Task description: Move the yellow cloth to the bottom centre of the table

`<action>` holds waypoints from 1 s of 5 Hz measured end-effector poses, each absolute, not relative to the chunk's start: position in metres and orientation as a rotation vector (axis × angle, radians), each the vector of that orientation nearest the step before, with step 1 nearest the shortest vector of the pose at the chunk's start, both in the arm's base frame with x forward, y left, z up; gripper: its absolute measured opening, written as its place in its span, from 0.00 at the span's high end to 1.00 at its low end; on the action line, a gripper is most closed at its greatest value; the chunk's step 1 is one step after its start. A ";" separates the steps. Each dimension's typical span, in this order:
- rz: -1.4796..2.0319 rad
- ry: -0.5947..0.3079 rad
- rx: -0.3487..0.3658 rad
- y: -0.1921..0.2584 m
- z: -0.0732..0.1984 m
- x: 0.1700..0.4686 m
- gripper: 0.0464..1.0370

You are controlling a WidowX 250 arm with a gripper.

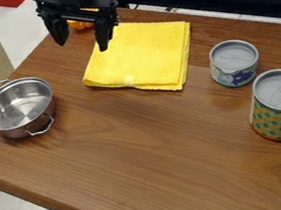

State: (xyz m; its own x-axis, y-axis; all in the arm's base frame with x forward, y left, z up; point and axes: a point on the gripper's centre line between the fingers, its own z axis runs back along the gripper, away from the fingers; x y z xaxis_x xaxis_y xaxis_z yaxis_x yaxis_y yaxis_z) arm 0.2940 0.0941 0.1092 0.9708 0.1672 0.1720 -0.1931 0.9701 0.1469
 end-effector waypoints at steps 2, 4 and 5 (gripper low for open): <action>0.211 -0.139 0.169 0.088 0.085 0.303 0.04; 0.302 -0.210 0.138 0.072 0.060 0.328 0.04; 0.343 -0.248 0.139 0.068 0.051 0.345 0.09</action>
